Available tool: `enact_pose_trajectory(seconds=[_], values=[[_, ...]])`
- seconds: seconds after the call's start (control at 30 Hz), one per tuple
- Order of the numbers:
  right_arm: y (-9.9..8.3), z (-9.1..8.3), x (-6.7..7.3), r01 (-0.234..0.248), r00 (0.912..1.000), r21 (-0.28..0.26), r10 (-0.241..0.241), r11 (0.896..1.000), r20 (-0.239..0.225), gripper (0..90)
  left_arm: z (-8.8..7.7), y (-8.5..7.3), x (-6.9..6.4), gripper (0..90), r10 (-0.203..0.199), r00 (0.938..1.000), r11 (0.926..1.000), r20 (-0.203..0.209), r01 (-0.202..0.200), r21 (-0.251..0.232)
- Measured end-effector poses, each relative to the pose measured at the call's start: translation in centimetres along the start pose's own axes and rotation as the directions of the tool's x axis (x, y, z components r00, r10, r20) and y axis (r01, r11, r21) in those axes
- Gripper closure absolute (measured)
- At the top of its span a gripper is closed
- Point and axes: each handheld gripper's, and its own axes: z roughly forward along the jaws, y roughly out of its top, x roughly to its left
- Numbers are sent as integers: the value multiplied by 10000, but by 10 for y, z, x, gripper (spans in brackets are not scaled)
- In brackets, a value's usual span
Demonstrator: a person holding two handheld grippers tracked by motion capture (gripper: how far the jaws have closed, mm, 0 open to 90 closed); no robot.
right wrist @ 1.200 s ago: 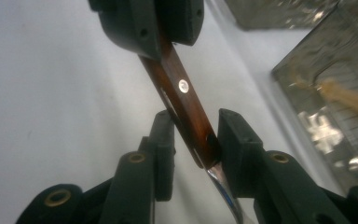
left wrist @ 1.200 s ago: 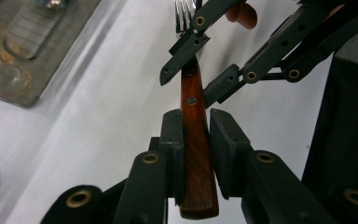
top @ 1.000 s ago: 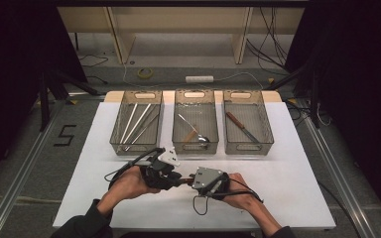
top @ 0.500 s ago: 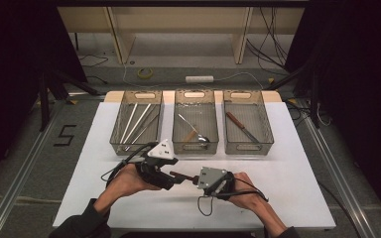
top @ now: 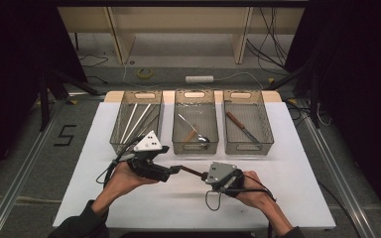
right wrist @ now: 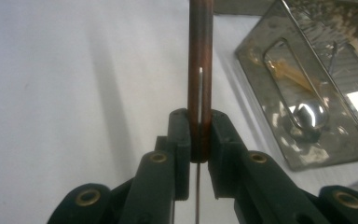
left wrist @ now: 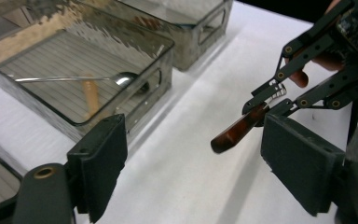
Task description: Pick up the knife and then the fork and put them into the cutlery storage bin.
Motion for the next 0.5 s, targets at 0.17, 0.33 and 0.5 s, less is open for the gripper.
enact_pose_trajectory(seconds=[0.17, 0.33, 0.5], values=[[-4, -5, -7, -377, 9992, -43, 377, 9993, 103, 812, -4, -7, 2, 209, -182, 9996, 9992, -211, 174, -367], [-10, -9, -16, -1070, 9938, -76, 1071, 9942, 304, 812, -6, -17, 6, 200, -463, 9983, 9971, -349, 440, -620], [-16, -14, -26, -1713, 9841, -194, 1720, 9850, 443, 811, -9, -30, 7, 197, -749, 9966, 9928, -343, 713, -959]])
